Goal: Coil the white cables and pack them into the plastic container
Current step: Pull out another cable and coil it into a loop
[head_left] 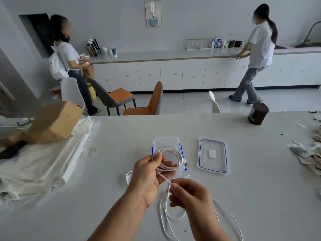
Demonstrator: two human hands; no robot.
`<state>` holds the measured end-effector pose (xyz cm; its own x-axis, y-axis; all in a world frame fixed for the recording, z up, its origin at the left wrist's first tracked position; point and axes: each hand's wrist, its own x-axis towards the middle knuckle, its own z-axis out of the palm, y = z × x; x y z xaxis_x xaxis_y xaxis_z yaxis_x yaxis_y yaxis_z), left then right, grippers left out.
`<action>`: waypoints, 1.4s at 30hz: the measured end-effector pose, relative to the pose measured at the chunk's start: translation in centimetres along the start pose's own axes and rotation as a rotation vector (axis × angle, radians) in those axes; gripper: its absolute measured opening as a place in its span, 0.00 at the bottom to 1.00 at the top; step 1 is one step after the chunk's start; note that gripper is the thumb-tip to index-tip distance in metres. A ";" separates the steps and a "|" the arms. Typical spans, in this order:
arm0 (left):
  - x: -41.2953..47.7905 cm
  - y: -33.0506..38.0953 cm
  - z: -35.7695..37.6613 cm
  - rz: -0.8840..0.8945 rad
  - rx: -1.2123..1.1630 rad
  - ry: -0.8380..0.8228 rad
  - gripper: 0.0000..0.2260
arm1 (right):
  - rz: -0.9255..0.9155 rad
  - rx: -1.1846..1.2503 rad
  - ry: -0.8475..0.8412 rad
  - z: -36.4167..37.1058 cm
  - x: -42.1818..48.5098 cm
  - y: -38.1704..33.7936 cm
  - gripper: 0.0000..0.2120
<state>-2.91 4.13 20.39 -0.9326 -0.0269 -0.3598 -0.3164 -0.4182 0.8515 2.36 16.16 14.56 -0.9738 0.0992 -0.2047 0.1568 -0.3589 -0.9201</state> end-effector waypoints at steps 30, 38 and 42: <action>-1.0 -3.0 0.0 0.375 0.476 -0.201 0.10 | -0.346 -0.379 0.166 -0.5 0.7 -3.2 0.14; -1.1 -3.6 -0.4 0.370 0.523 -0.307 0.05 | -0.091 -0.114 -0.017 -2.1 1.5 -5.1 0.20; -1.2 -3.9 -0.3 0.311 0.538 -0.289 0.05 | 0.069 -0.025 -0.059 -2.8 2.3 -4.7 0.15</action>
<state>-0.46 5.55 17.41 -0.9792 0.2022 -0.0151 0.0013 0.0805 0.9968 -0.10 20.69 17.47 -0.9684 0.0202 -0.2486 0.2273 -0.3392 -0.9129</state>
